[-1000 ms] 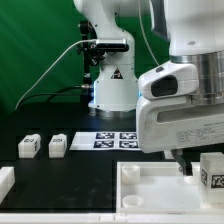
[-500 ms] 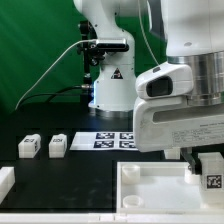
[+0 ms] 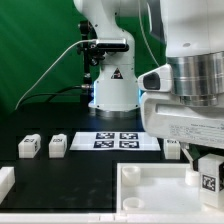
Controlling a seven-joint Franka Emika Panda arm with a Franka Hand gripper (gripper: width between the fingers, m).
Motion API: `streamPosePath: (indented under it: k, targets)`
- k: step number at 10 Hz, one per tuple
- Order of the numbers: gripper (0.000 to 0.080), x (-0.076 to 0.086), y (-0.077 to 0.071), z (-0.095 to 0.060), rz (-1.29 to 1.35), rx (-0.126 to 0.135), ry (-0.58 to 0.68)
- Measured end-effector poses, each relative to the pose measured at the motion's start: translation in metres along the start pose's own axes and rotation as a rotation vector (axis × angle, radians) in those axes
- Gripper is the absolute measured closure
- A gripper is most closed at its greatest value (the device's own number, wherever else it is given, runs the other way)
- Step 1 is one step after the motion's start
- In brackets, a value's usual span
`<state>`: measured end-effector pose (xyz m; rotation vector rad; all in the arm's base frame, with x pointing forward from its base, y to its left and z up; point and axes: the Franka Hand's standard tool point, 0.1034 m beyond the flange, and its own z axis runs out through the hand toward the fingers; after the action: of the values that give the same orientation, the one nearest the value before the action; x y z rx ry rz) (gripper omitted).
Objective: Assemble one leg
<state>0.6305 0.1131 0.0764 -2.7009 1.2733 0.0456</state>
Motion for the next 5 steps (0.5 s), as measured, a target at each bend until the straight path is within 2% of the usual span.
streamPosePath:
  k: [2,3,4,5]
  targets:
    - [0.0504,0.0027,0.0014,0.0003,0.343,0.023,-0.028]
    - [0.0504,0.003,0.0017,0.0004,0.406,0.026,-0.036]
    - [0.0428,0.0021,0.0012,0.0006,0.43,0.026,-0.036]
    - [0.0428,0.002,0.0012,0.0006,0.42,0.026,-0.036]
